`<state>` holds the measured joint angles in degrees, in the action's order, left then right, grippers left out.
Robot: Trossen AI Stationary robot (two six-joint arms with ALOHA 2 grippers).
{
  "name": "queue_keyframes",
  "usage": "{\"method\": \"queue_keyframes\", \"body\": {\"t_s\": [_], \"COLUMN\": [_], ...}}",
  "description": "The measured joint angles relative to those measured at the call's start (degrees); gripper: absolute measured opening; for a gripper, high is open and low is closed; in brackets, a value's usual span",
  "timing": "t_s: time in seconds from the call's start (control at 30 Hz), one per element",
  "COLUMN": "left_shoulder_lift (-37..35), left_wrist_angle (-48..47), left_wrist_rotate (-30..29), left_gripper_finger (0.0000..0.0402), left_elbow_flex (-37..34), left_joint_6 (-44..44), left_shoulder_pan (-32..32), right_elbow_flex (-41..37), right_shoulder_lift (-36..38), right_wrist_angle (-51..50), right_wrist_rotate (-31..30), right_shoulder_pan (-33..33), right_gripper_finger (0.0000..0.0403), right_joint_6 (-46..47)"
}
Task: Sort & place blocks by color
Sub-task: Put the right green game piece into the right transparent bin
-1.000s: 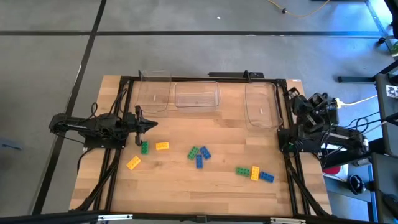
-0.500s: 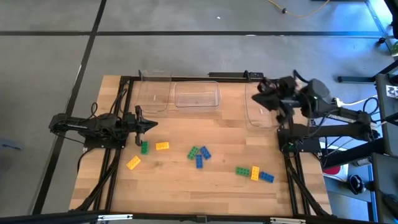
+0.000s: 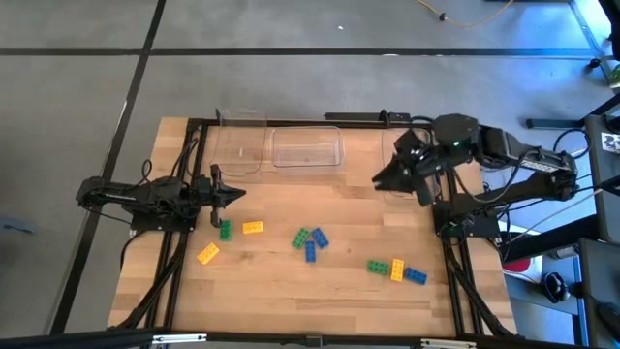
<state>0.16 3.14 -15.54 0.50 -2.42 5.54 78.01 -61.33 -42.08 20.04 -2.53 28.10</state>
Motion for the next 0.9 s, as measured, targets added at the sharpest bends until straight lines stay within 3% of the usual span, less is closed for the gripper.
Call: {"method": "queue_keyframes", "body": {"t_s": [0.17,0.37,0.77,0.9], "left_shoulder_lift": [0.0,0.0,0.0,0.0], "left_wrist_angle": [0.0,0.0,0.0,0.0], "left_wrist_rotate": [0.0,0.0,0.0,0.0], "left_gripper_finger": [0.0000,0.0000,0.0000,0.0000], "left_elbow_flex": [0.0,0.0,0.0,0.0], "left_joint_6": [0.0,0.0,0.0,0.0], "left_shoulder_pan": [0.0,0.0,0.0,0.0], "right_elbow_flex": [1.4,1.4,-0.2,-4.6], "right_shoulder_lift": [-2.8,-8.0,-23.6,-27.8], "right_wrist_angle": [-10.7,-24.0,-30.3,-29.0], "right_wrist_rotate": [2.1,-3.5,-15.2,-14.0], "right_shoulder_pan": [5.9,14.4,26.9,29.1], "right_gripper_finger": [0.0204,0.0208,0.0208,0.0208], "right_joint_6": [5.1,10.5,16.9,21.0]}}
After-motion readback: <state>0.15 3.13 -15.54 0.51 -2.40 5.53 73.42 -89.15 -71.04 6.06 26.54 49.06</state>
